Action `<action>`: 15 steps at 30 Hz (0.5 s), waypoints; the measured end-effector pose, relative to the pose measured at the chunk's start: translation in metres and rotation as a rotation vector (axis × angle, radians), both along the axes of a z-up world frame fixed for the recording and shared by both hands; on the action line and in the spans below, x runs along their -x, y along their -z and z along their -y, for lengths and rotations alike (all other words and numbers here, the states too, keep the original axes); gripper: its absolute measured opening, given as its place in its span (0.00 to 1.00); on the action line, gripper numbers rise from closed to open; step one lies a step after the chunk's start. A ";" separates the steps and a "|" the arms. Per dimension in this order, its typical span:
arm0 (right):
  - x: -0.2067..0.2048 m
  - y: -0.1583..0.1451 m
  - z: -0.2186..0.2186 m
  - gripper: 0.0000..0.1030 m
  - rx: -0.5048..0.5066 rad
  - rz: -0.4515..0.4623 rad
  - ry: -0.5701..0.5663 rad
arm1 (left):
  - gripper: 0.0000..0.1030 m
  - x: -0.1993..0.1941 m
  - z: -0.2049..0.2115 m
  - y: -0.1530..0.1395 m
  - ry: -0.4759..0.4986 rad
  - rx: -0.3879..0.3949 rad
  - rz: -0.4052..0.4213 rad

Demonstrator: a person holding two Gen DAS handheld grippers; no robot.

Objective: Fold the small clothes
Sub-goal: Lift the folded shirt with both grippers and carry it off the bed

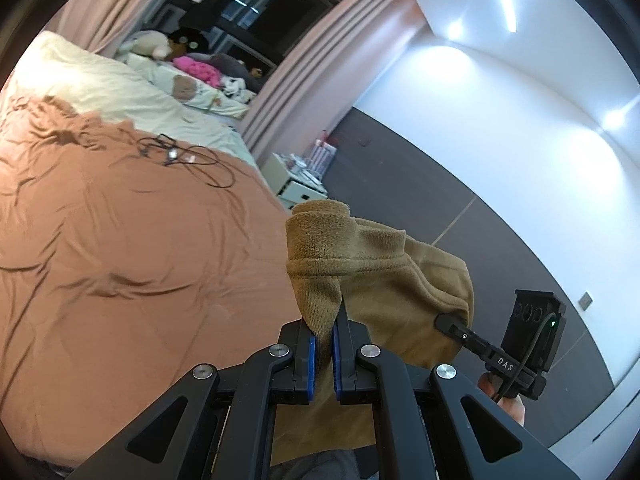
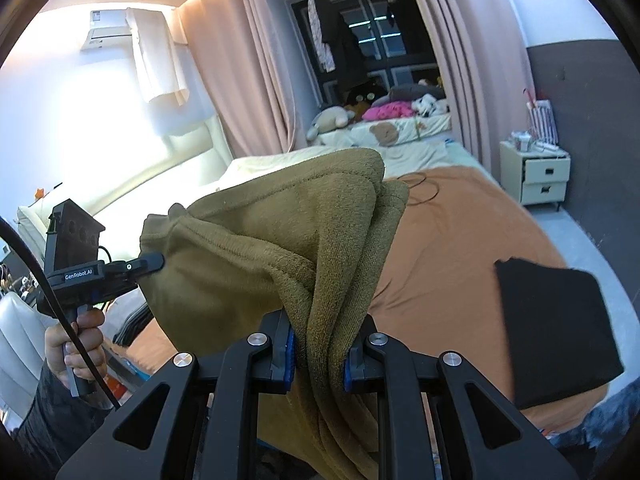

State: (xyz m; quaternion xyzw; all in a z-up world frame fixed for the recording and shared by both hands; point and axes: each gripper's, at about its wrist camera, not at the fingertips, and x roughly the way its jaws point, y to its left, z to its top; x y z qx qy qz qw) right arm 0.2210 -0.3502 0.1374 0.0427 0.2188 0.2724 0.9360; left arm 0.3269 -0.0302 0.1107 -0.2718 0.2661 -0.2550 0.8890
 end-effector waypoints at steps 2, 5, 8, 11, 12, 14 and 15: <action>0.002 -0.003 0.011 0.13 -0.005 0.012 0.012 | 0.06 -0.007 0.014 -0.008 0.022 -0.011 0.012; 0.005 -0.001 0.021 0.13 -0.007 0.020 0.032 | 0.06 -0.018 0.032 -0.016 0.059 -0.024 0.026; 0.008 0.000 0.035 0.13 -0.005 0.026 0.062 | 0.06 -0.031 0.054 -0.021 0.108 -0.029 0.045; 0.009 -0.002 0.047 0.13 -0.004 0.034 0.092 | 0.06 -0.049 0.076 -0.023 0.151 -0.018 0.047; 0.009 -0.003 0.049 0.13 -0.004 0.037 0.097 | 0.06 -0.054 0.085 -0.025 0.164 -0.022 0.050; 0.012 -0.004 0.055 0.13 -0.002 0.045 0.114 | 0.06 -0.063 0.099 -0.027 0.188 -0.016 0.054; 0.013 -0.005 0.058 0.13 -0.001 0.048 0.122 | 0.06 -0.067 0.107 -0.028 0.202 -0.020 0.058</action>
